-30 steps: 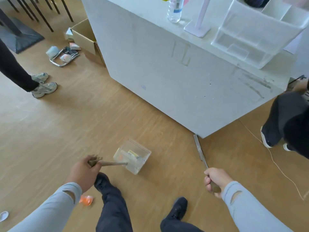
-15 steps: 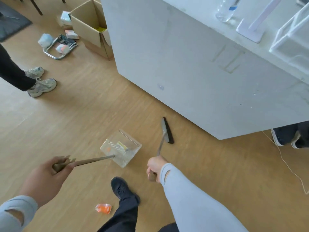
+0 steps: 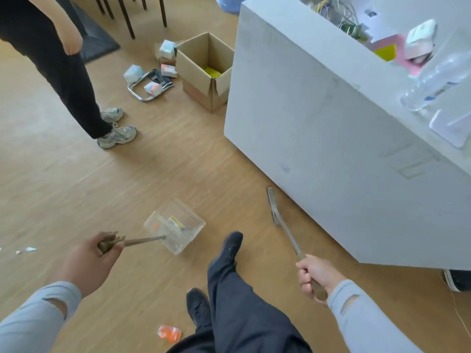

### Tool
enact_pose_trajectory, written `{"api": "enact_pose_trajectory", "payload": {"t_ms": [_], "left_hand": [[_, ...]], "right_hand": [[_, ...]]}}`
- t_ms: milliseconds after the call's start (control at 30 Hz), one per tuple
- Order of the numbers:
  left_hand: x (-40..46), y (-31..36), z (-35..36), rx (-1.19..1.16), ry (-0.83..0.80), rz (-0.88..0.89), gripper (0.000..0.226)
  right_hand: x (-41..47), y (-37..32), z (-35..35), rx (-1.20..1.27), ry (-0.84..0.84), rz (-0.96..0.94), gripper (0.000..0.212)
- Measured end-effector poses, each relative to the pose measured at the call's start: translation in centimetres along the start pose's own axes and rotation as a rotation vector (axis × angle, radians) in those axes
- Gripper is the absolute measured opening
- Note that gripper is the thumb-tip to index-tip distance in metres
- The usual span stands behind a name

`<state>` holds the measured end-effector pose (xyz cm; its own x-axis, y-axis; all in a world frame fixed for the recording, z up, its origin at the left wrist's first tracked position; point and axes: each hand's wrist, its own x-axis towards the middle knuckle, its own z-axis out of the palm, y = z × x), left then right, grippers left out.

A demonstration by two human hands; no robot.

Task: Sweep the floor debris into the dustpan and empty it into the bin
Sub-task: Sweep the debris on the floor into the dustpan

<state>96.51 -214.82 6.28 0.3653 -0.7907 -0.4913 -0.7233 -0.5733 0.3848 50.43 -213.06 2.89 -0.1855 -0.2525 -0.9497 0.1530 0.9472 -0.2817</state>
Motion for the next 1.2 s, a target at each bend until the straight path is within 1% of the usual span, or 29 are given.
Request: {"api": "enact_pose_trajectory", "payload": {"t_ms": [67,100,200,300,400,467,567,633,700,767,833,900,967,1000,1067,1133,1200], "left_hand": [[1.4,0.1,-1.0,0.014,0.018,-0.023,0.024],[2.1,0.3,-1.5,0.016,0.029,-0.036,0.022],[4.1,1.1,-2.8,0.01,0.065,-0.054,0.015],[6.8,1.8,-4.0,-0.041,0.088,-0.093,0.008],[10.0,2.2,-5.1,-0.053,0.096,-0.155,0.017],[11.8,2.2,-5.7,-0.064,0.125,-0.168,0.018],[13.5,2.0,-5.9,-0.071,0.142,-0.171,0.02],[14.2,1.7,-6.1,-0.074,0.145,-0.181,0.018],[14.8,1.7,-6.3,-0.093,0.148,-0.197,0.018],[15.5,1.5,-6.6,-0.103,0.161,-0.198,0.017],[16.0,1.1,-7.1,-0.093,0.171,-0.197,0.017],[16.5,0.3,-7.4,-0.1,0.161,-0.191,0.016],[16.7,-0.6,-7.6,-0.1,0.147,-0.208,0.026],[16.7,-0.9,-7.6,-0.101,0.149,-0.211,0.026],[16.6,-1.2,-7.7,-0.112,0.155,-0.206,0.016],[16.8,-1.3,-7.9,-0.141,0.156,-0.218,0.012],[16.7,-1.3,-7.9,-0.172,0.15,-0.234,0.006]], "right_hand": [[1.3,-2.6,0.9,-0.034,0.045,0.025,0.017],[2.1,-4.2,1.6,-0.049,0.061,0.04,0.014],[6.2,-9.1,5.8,-0.01,0.062,0.074,0.016],[8.5,-13.6,12.4,0.041,-0.02,0.098,0.017],[9.4,-16.4,18.9,-0.077,-0.114,0.074,0.022],[9.3,-17.1,21.8,-0.144,-0.215,0.081,0.022],[9.4,-18.2,23.2,-0.297,-0.269,0.069,0.039],[9.0,-19.3,23.2,-0.459,-0.24,0.07,0.043],[9.1,-20.2,21.7,-0.568,-0.166,0.013,0.064],[8.6,-21.3,19.9,-0.591,-0.118,-0.033,0.073],[8.3,-23.2,19.4,-0.617,-0.074,-0.093,0.074],[9.6,-26.3,20.9,-0.7,-0.027,-0.155,0.069],[13.0,-30.4,23.7,-0.825,0.025,-0.203,0.06],[14.5,-32.2,25.4,-0.898,0.037,-0.234,0.06],[16.7,-34.7,28.4,-1.093,0.014,-0.278,0.06],[17.1,-35.0,30.7,-1.248,0.008,-0.288,0.058],[17.1,-32.8,31.3,-1.374,0.017,-0.304,0.059]]}}
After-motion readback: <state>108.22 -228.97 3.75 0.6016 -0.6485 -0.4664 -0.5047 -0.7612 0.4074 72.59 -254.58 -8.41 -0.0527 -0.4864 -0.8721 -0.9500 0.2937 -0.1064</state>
